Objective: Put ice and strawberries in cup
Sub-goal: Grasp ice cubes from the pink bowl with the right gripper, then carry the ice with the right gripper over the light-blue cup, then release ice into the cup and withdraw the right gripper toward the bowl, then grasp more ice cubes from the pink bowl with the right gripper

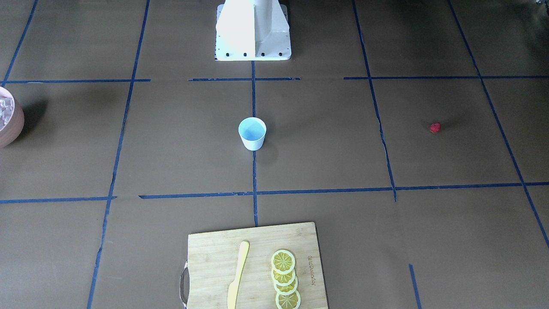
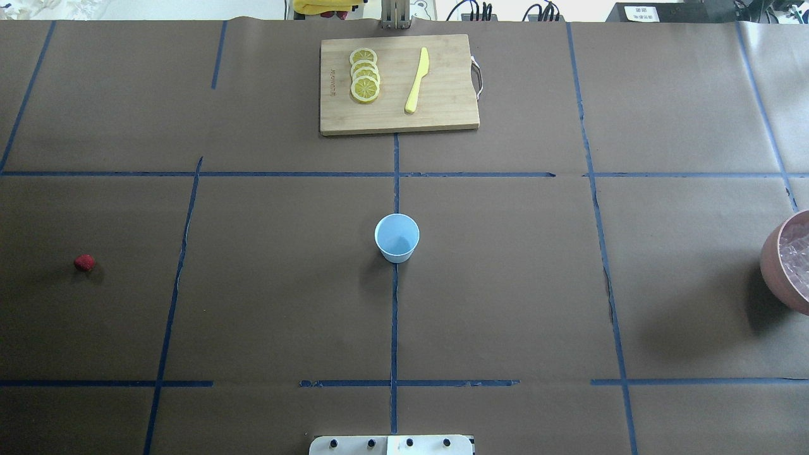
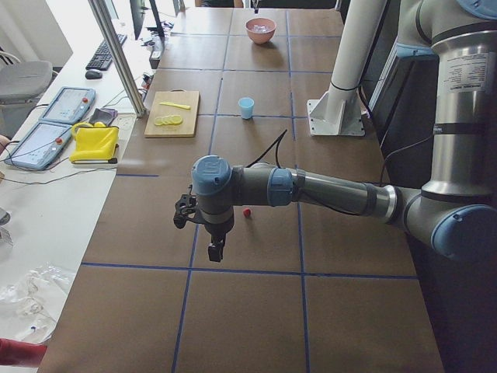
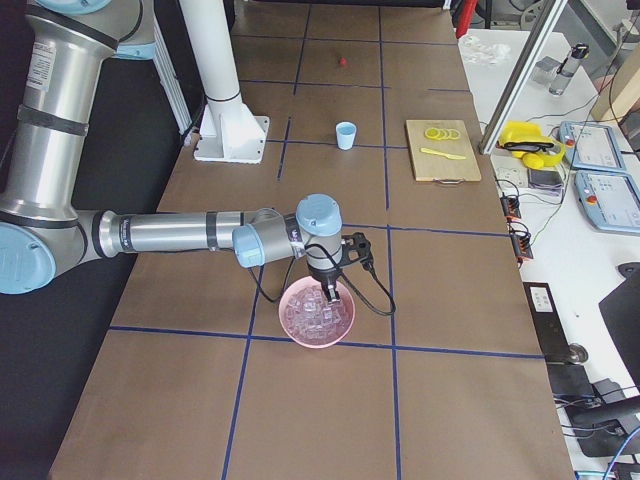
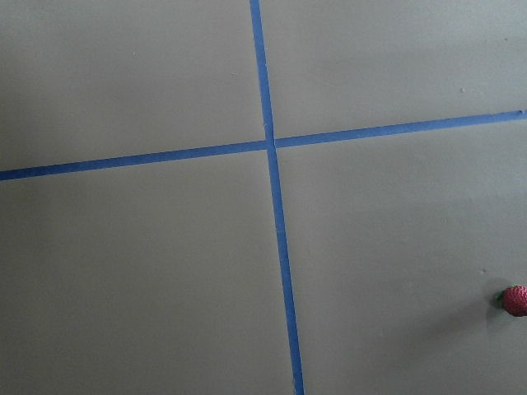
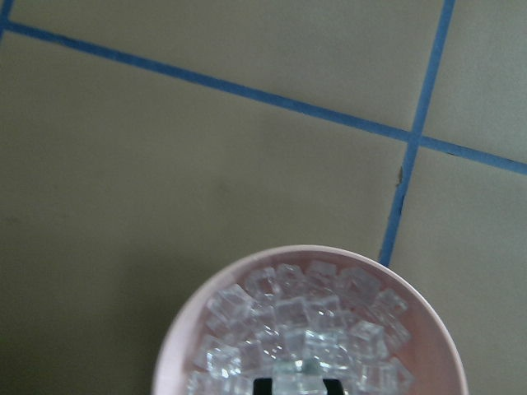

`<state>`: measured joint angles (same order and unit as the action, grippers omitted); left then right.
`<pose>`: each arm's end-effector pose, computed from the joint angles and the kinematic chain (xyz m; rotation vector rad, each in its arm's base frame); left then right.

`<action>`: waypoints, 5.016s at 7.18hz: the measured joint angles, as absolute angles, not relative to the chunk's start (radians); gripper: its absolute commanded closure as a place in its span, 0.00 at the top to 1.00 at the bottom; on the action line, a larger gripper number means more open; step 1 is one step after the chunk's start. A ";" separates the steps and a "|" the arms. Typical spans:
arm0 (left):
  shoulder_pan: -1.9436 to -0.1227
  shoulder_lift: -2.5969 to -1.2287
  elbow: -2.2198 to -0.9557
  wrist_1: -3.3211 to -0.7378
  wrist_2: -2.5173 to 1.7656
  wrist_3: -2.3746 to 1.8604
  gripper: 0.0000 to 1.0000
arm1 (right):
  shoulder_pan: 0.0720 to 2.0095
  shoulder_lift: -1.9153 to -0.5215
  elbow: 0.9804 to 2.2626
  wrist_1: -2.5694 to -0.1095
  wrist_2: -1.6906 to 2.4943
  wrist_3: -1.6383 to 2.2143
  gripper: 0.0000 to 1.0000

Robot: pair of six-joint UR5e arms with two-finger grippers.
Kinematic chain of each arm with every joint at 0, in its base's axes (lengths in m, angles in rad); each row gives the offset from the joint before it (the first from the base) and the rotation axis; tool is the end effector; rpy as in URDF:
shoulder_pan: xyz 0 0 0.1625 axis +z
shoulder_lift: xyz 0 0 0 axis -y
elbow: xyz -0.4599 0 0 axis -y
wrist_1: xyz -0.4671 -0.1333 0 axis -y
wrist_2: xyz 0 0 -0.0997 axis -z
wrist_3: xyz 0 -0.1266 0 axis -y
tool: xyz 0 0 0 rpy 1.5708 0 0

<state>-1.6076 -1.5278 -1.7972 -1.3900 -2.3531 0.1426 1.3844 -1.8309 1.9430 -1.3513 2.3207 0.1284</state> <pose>-0.0639 -0.5374 0.6263 0.0726 0.7793 0.1014 -0.0410 -0.4709 0.6098 0.1957 -0.7838 -0.1791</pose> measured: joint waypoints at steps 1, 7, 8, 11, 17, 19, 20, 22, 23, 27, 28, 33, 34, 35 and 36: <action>-1.608 -1.528 -1.797 -1.390 -2.353 0.143 1.00 | 1.343 -1.798 1.988 -1.355 2.347 0.292 0.02; -1.607 -1.529 -1.792 -1.392 -2.353 0.144 1.00 | 0.848 -1.275 2.004 -1.360 2.203 1.329 0.01; -1.606 -1.529 -1.789 -1.393 -2.353 0.144 1.00 | 0.768 -1.176 1.953 -1.360 2.134 1.456 0.01; -1.606 -1.529 -1.789 -1.393 -2.353 0.144 1.00 | 0.617 -0.989 1.809 -1.352 1.976 1.633 0.08; -1.606 -1.528 -1.791 -1.393 -2.353 0.145 1.00 | 0.517 -0.872 1.661 -1.351 1.888 1.661 0.67; -1.606 -1.528 -1.790 -1.393 -2.353 0.146 1.00 | 0.513 -0.869 1.658 -1.351 1.879 1.657 0.67; -1.606 -1.528 -1.790 -1.393 -2.353 0.146 1.00 | 0.513 -0.869 1.658 -1.351 1.878 1.656 0.66; -1.606 -1.529 -1.788 -1.394 -2.352 0.150 1.00 | 0.566 -0.904 1.701 -1.356 1.919 1.651 0.66; -1.606 -1.529 -1.787 -1.394 -2.352 0.151 1.00 | 0.637 -0.970 1.760 -1.358 1.990 1.619 0.68; -1.605 -1.529 -1.790 -1.394 -2.353 0.149 1.00 | 1.011 -1.474 2.007 -1.349 2.306 1.164 0.97; -1.605 -1.529 -1.794 -1.394 -2.353 0.148 1.00 | 1.086 -1.602 2.025 -1.339 2.336 1.021 0.98; -1.605 -1.529 -1.810 -1.394 -2.354 0.145 1.00 | 1.193 -1.899 1.906 -1.206 2.348 0.816 0.95; -1.605 -1.528 -1.814 -1.394 -2.354 0.144 1.00 | 1.193 -1.903 1.882 -1.200 2.343 0.815 0.94; -1.605 -1.528 -1.816 -1.394 -2.354 0.144 1.00 | 1.193 -1.903 1.868 -1.198 2.328 0.814 0.94; -1.605 -1.528 -1.818 -1.394 -2.354 0.144 1.00 | 1.193 -1.902 1.857 -1.197 2.304 0.813 0.94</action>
